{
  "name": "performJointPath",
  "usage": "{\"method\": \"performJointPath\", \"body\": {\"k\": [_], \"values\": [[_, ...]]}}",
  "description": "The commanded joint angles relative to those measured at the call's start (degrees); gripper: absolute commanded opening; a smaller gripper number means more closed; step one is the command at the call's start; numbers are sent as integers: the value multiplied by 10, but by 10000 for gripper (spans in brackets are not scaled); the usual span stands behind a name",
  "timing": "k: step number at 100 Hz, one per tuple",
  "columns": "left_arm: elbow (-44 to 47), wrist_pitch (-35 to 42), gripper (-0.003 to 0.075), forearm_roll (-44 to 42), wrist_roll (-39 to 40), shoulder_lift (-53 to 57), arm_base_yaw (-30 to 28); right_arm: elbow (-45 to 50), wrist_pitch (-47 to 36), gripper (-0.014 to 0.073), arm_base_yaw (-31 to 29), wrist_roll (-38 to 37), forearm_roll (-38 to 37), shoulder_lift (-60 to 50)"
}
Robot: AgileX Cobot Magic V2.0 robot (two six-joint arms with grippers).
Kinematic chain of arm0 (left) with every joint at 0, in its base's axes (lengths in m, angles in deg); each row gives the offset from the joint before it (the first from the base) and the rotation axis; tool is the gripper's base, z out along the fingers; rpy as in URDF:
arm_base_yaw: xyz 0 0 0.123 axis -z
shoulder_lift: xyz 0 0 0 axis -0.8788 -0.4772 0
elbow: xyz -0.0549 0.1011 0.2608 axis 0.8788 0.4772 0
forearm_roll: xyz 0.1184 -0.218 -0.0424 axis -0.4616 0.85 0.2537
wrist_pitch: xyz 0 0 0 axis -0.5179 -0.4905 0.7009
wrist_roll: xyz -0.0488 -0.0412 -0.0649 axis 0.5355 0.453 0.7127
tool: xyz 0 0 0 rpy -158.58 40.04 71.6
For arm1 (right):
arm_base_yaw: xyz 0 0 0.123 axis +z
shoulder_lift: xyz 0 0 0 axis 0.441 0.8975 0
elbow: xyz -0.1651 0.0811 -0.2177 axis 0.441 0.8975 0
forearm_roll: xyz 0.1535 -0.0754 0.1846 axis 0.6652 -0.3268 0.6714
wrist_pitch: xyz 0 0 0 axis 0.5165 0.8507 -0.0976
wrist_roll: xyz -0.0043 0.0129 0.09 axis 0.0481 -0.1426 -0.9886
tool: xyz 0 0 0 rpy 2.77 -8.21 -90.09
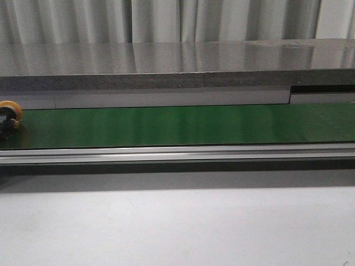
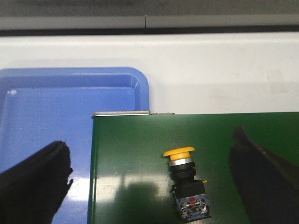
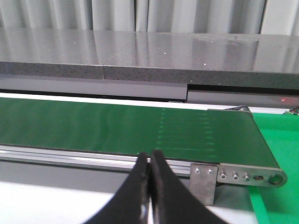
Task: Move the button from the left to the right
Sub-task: 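Open the left gripper, release the button, and raise the gripper away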
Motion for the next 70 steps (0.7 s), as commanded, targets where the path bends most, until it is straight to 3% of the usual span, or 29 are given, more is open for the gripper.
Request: {"method": "performJointPath", "body": {"k": [1, 48, 70], "values": [[20, 62, 661, 10, -6, 71, 4, -9, -50, -68, -2, 0, -1, -12], [331, 310, 661, 10, -6, 358, 4, -9, -50, -68, -2, 0, -1, -12], [450, 337, 661, 12, -6, 484, 4, -9, -50, -68, -2, 0, -1, -12]]}}
